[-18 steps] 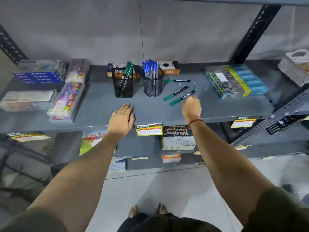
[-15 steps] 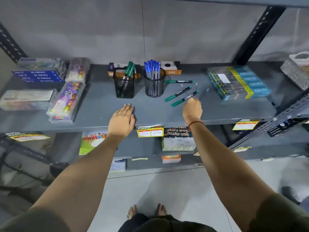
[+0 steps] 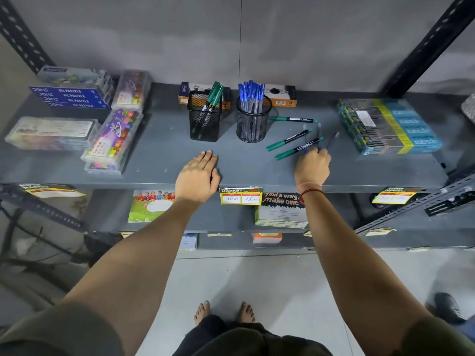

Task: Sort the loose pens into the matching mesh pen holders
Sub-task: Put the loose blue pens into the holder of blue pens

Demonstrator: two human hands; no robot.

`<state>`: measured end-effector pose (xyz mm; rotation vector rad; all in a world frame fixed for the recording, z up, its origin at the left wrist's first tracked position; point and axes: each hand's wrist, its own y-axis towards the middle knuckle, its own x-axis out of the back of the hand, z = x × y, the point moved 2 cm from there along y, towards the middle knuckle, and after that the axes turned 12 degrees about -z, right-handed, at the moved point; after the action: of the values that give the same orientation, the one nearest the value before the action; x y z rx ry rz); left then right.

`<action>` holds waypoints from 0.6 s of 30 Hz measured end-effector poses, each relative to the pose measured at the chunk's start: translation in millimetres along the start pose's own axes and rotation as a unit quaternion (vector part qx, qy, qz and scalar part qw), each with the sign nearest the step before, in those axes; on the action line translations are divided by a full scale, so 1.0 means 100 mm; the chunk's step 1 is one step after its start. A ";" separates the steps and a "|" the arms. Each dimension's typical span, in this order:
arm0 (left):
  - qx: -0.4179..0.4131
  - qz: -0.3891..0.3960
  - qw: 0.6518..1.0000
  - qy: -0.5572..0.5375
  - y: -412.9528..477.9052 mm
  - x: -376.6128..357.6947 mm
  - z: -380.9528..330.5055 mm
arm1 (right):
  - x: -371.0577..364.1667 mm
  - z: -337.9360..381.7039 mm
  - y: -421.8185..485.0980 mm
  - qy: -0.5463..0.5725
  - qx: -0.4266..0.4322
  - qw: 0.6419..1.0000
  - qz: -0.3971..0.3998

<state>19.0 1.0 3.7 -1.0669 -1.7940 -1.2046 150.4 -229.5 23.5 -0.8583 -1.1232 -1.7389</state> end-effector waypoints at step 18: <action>-0.012 0.044 0.999 0.019 0.02 -0.02 0.09 | 0.82 0.23 0.02 0.162 -0.057 0.979 -0.114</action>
<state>20.6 9.3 0.2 -1.1192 -1.6896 -1.1886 122.9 -232.9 104.4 -0.5003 -0.9382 -2.0600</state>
